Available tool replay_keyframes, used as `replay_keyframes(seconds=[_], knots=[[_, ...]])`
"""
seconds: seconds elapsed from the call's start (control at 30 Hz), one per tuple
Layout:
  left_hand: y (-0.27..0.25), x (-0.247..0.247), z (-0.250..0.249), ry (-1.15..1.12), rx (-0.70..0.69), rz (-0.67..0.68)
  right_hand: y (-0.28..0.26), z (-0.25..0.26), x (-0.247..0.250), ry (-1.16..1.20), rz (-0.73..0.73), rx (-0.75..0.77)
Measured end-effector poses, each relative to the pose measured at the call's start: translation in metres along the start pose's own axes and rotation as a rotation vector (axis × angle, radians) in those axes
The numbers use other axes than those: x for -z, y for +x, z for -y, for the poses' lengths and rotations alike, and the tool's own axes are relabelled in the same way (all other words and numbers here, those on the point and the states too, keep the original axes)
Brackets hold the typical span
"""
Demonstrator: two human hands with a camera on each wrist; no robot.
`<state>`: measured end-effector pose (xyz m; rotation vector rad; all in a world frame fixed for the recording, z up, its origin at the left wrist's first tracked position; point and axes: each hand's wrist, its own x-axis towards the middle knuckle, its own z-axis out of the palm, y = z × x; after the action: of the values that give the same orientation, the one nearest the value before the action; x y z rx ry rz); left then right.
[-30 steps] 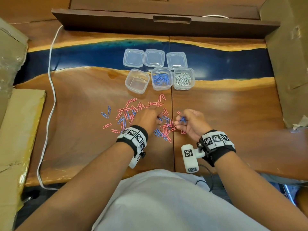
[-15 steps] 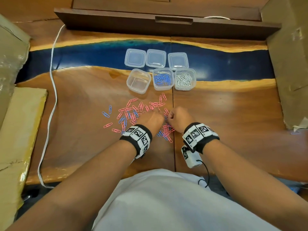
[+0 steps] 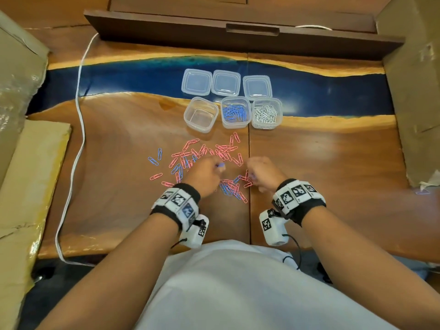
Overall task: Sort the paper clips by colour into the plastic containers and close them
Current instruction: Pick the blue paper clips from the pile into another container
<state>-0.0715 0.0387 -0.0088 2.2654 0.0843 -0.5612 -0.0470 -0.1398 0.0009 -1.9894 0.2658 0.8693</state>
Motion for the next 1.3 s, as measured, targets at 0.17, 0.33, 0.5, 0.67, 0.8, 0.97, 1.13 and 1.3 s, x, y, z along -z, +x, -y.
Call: replay_keyframes(seconds=[0.17,0.33,0.5,0.67,0.8,0.97,1.13,1.3], knots=[[-0.015,0.016,0.011,-0.633,0.309,-0.011,-0.013,-0.011,0.0,0.353,0.031,-0.07],[-0.023,0.019,0.018,-0.812,0.385,0.018,-0.007,-0.007,-0.003,0.105,0.02,0.064],[-0.027,0.015,0.028,-0.429,0.253,-0.037,0.0,-0.003,-0.002,-0.572,0.075,0.341],[-0.032,0.008,0.04,0.065,0.072,0.018,0.011,0.004,-0.006,-0.869,0.089,0.361],[-0.034,0.009,0.035,0.286,-0.032,-0.038,0.011,0.013,-0.011,-1.07,0.142,0.31],[-0.031,0.012,0.029,0.413,-0.106,0.019,0.005,0.021,-0.012,-1.205,0.197,0.29],[-0.03,0.009,0.035,0.491,-0.173,0.058,0.0,0.016,-0.013,-1.147,0.192,0.297],[-0.034,0.005,0.038,0.474,-0.22,0.012,0.002,-0.004,-0.009,-0.926,0.06,0.385]])
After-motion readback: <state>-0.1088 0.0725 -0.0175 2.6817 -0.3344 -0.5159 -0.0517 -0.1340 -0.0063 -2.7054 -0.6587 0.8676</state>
